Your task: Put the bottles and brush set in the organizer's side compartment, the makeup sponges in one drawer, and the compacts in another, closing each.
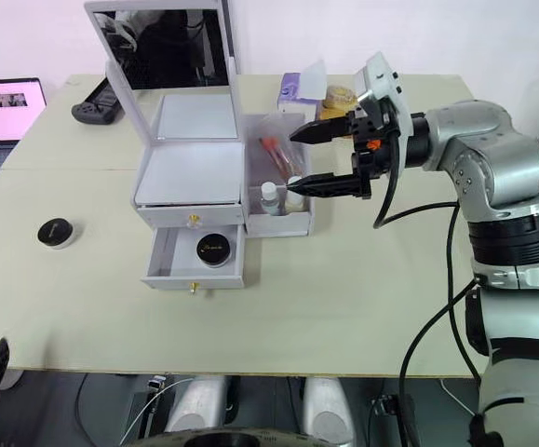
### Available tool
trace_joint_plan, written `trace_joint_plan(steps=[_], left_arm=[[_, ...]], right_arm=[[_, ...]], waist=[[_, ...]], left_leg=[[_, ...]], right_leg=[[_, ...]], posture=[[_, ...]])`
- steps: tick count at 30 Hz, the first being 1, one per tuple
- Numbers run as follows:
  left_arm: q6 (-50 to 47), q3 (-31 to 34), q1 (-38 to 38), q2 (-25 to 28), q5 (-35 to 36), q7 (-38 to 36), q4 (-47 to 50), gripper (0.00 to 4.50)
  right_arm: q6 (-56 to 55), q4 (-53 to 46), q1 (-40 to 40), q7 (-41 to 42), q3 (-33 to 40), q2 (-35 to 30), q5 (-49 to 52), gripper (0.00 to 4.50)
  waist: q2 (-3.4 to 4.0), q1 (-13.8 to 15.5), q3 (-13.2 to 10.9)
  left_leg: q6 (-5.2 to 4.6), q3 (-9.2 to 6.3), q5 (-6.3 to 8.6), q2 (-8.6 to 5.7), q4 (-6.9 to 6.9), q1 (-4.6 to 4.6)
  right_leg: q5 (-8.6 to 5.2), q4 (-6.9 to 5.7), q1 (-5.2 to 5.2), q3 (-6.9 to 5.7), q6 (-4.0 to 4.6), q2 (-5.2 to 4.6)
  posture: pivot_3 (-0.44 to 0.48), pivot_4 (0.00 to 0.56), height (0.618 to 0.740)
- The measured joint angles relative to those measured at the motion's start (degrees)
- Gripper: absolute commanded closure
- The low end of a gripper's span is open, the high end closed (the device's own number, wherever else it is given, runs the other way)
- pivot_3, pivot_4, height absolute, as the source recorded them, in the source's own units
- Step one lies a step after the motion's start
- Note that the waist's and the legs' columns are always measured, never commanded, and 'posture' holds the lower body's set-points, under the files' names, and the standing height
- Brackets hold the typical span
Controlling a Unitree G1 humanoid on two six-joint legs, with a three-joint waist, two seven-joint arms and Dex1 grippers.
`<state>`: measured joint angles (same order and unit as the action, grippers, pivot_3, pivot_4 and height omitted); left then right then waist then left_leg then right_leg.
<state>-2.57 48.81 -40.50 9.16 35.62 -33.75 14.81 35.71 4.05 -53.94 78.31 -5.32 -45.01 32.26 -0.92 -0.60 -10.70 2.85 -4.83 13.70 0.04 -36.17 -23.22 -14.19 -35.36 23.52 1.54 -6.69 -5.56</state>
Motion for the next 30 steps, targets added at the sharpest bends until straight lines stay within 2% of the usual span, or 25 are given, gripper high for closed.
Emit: trace_joint_plan(steps=[9, 16, 21, 23, 27, 30], left_arm=[[5.9, -1.3, 0.5, -1.9, 0.0, -0.1, -2.3, 0.06], [5.1, -3.0, 4.6, 2.4, -0.1, 2.8, -1.7, 0.06], [-0.5, -5.2, 13.4, 10.5, -1.4, 7.7, -2.1, 0.06], [-2.2, -5.8, 15.3, 11.8, -1.8, 8.9, -2.8, 0.06], [-6.0, -10.8, 27.4, 17.1, -5.5, 11.5, -10.5, 0.06], [-6.0, -14.2, 32.0, 18.1, -8.0, 11.5, -14.6, 0.06]], right_arm=[[2.3, -2.2, 1.0, -0.4, 0.2, -1.1, -0.9, 0.0], [3.5, -3.8, 1.5, -0.9, 1.5, -1.3, -0.5, 0.0], [4.1, -5.2, 3.0, -1.1, 2.9, -2.5, 0.5, 0.0], [4.5, -6.2, 3.4, -1.4, 3.4, -2.8, 0.7, 0.0], [6.5, -9.4, 5.7, -3.2, 5.6, -4.0, 2.2, 0.0], [8.1, -12.4, 6.8, -4.6, 6.7, -4.9, 3.6, 0.0]], waist=[[0.02, -0.4, 0.0], [0.01, -0.2, 0.0], [0.02, -0.2, 0.0], [0.02, -0.7, 0.0], [0.08, 0.0, 0.0], [0.08, -0.4, 0.0]], left_leg=[[0.0, 0.02, 0.0, 0.0, 0.06, -0.11], [0.0, 0.01, 0.0, 0.0, 0.03, -0.1], [0.0, -0.02, -0.01, 0.0, 0.01, -0.08], [0.0, 0.03, -0.01, 0.0, 0.02, -0.07], [0.03, -0.17, -0.05, 0.0, -0.01, -0.04], [0.06, -0.09, -0.07, -0.01, -0.04, -0.01]], right_leg=[[0.02, -0.04, 0.18, 0.01, 0.02, -0.01], [0.03, -0.04, 0.15, 0.0, 0.01, 0.0], [0.04, -0.13, 0.11, -0.02, 0.0, 0.01], [0.05, -0.12, 0.12, 0.01, -0.03, 0.01], [0.14, -0.45, 0.16, -0.08, -0.22, 0.09], [0.14, -0.48, 0.14, -0.02, -0.22, 0.07]], posture=[[0.0, 0.15, 0.74], [0.0, 0.15, 0.74], [0.0, 0.15, 0.74], [0.0, 0.15, 0.74], [0.0, 0.15, 0.74], [0.0, 0.15, 0.74]])
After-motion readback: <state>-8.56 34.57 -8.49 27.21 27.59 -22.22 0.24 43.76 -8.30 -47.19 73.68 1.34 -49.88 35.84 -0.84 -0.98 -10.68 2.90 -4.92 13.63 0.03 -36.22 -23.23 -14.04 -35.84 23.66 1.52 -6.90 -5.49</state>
